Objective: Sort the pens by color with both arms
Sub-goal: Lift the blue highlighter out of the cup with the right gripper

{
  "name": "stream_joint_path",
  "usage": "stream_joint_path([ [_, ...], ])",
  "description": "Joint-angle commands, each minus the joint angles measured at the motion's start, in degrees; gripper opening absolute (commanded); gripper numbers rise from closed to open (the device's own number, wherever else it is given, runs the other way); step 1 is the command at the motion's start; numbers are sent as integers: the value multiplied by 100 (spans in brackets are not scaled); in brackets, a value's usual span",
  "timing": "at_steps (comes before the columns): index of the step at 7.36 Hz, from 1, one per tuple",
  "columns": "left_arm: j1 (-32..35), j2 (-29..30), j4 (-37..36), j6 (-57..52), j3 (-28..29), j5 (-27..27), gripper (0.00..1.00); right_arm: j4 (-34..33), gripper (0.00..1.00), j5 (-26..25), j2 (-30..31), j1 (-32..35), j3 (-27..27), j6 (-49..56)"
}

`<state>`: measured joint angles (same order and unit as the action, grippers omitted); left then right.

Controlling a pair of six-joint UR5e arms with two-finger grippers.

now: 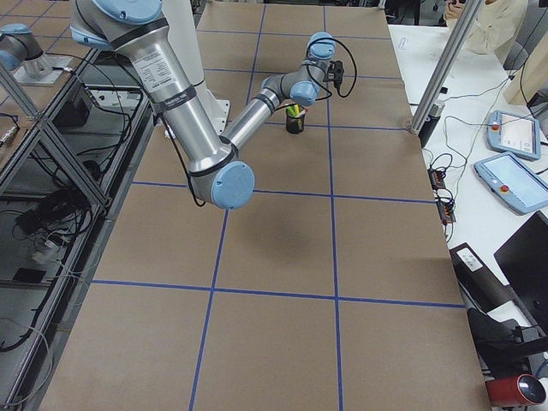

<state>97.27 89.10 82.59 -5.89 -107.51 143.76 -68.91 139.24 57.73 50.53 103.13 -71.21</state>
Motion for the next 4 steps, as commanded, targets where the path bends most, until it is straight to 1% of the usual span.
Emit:
stream_joint_path([
  [1,-172,167,12,498,-15,326,100,-17,6,-969,-34,299,84,2],
  [2,-225,334,12,884,-24,616,100,-26,7,-1996,-112,47,32,-7],
  [3,-330,475,47,1262,-41,845,100,-226,6,-2606,-244,-112,-21,11],
  [4,-357,529,256,1648,-42,1038,100,-480,6,-3221,-393,-340,-39,54],
])
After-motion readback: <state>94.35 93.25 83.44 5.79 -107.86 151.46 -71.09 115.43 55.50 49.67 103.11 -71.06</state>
